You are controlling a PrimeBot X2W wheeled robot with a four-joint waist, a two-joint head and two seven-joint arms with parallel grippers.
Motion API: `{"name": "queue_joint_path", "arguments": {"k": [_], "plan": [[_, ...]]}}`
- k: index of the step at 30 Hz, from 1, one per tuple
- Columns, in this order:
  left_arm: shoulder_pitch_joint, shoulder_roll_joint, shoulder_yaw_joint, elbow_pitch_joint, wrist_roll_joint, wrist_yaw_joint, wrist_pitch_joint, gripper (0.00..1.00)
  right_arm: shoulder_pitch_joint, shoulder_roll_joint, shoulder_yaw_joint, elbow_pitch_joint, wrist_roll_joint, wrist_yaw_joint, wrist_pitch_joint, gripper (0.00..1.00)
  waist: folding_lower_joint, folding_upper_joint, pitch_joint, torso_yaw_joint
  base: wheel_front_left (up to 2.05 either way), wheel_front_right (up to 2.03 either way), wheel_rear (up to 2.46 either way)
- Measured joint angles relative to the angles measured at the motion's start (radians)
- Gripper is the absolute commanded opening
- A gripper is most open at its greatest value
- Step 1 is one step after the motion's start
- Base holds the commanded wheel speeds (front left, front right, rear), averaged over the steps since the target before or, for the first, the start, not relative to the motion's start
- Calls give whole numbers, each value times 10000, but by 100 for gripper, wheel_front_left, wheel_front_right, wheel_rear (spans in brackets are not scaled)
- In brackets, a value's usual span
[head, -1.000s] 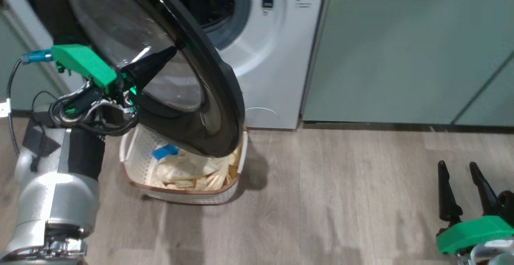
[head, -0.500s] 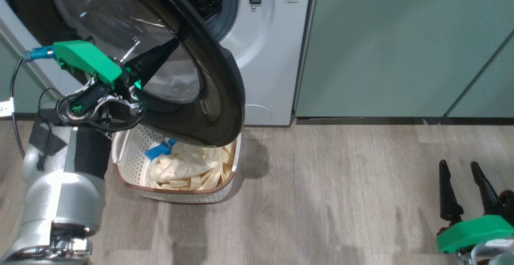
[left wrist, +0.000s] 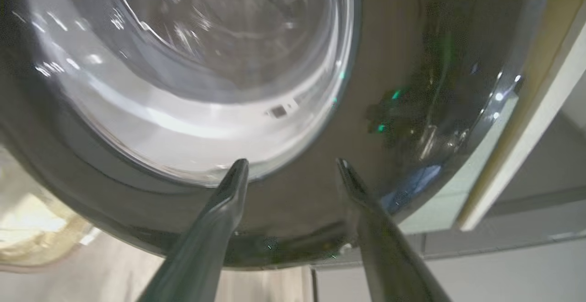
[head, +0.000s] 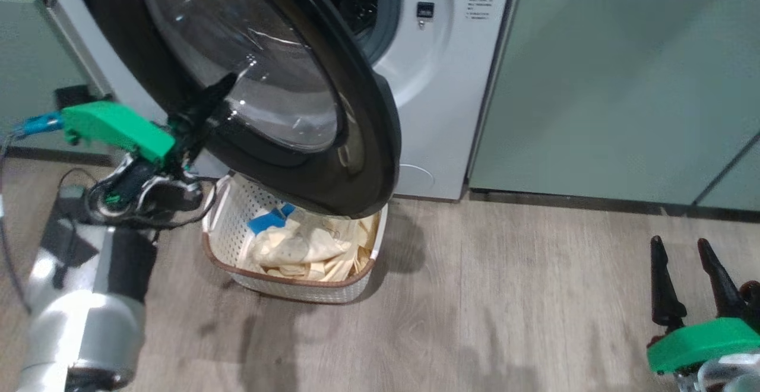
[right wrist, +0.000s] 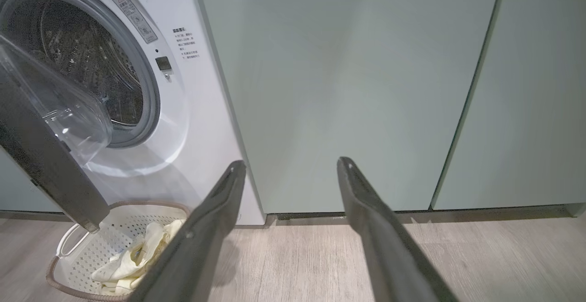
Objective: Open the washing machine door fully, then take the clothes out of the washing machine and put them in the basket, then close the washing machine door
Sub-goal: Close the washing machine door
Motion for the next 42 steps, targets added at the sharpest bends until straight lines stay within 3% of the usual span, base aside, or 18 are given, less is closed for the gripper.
{"name": "queue_joint_path", "arguments": {"k": [8,23,29,36,42], "plan": [[1270,901,-779,-617,1135,-8,-2623,100,64,6,-50,4,0,0,2,100,0,0,-280,431,0,0,0],[2798,2351,-3843,-892,2715,-56,-7062,100,108,146,-77,2,2,0,0,100,0,0,-454,746,0,0,0],[2917,2591,-4746,-769,3498,-58,-7712,100,134,150,-79,2,15,0,2,100,0,0,-514,738,0,0,0],[3139,2451,-3910,-1241,5536,-59,-7752,100,331,182,-105,-15,13,0,0,100,0,0,-540,701,0,0,0],[3962,1776,-2878,-1691,6554,-61,-7752,100,331,226,-132,-71,13,0,0,100,0,0,-543,666,0,0,0]]}}
